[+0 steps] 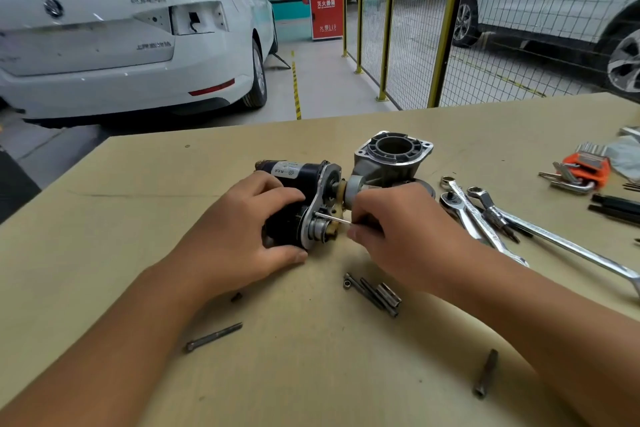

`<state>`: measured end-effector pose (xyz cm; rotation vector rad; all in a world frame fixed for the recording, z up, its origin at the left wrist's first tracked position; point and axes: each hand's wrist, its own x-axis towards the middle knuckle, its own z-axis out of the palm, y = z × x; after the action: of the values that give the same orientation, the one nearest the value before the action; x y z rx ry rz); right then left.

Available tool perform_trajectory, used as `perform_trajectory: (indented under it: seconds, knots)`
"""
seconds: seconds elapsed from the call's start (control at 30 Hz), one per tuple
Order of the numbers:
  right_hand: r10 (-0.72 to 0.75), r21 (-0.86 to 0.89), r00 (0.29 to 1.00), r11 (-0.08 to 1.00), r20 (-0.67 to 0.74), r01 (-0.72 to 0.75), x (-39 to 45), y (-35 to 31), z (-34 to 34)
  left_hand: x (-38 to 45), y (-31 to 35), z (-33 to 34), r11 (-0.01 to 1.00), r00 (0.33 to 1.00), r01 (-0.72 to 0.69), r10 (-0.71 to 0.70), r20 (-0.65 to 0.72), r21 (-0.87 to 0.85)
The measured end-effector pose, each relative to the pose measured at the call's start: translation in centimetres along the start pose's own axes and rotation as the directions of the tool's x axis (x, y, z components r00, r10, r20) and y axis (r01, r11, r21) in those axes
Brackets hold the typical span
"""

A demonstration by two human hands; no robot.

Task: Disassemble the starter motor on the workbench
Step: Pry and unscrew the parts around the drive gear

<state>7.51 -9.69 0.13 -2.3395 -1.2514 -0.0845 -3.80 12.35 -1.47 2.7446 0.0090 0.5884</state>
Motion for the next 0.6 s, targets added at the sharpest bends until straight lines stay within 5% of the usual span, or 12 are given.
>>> perform_trajectory:
  seconds: [0.2,0.4,0.6]
  knots:
    - [-0.045,-0.103,0.996,0.993,0.072,0.052,0.3,-0.5,0.1,0.1,0.0,0.5,1.0,0.998,-0.024,0.023,-0.053,-0.006]
    - [-0.094,-0.295,0.992,0.953,-0.079,0.067,-0.1,-1.1,-0.2,0.1,0.1,0.7,0.998,0.995,-0.045,0.04,-0.093,-0.052]
    - [-0.129,-0.104,0.987,0.987,-0.099,0.118,0.6,0.0,0.0,0.2,-0.7,0.3,0.99,0.997,-0.028,0.017,-0.076,-0.136]
